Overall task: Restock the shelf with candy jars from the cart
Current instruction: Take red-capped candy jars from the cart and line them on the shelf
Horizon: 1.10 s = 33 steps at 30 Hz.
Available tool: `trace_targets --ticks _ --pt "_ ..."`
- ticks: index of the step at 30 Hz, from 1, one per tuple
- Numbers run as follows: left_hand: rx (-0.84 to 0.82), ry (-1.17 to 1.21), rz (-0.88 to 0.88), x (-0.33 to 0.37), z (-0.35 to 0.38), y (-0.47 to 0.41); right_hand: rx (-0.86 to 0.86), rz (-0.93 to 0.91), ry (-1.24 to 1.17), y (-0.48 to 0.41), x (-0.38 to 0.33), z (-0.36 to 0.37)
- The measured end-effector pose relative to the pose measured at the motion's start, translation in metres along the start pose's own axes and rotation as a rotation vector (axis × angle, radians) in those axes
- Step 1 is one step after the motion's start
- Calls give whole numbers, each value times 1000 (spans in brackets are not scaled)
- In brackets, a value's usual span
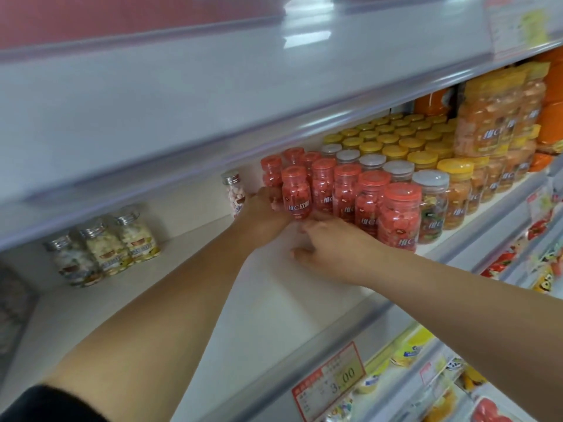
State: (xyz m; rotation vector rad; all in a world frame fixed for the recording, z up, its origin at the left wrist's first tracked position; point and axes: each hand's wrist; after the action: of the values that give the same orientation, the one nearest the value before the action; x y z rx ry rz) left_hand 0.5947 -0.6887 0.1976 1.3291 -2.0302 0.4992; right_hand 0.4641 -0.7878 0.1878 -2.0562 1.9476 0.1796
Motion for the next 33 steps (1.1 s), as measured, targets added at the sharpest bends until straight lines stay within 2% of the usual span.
trace_targets --ticks 2,5,16,33 --pt "-46 70 -2 5 5 2 -94 -20 50 12 3 -3" --pt "1 125 -18 11 14 -9 -155 -56 64 24 7 -9" --pt "281 146 -149 11 27 -18 -155 -89 63 31 6 -9" --pt "240 189 -155 13 26 -19 -112 -104 67 30 8 -5"
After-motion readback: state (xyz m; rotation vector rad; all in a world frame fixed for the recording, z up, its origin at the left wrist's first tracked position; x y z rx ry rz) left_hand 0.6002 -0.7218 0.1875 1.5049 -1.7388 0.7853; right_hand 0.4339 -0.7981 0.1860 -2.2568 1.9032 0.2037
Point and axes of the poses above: each hand's wrist, its own y-axis away from the middle knuckle, its own z-axis out of the palm, x = y × z, and after that the axes turned 12 degrees about -z, right-handed
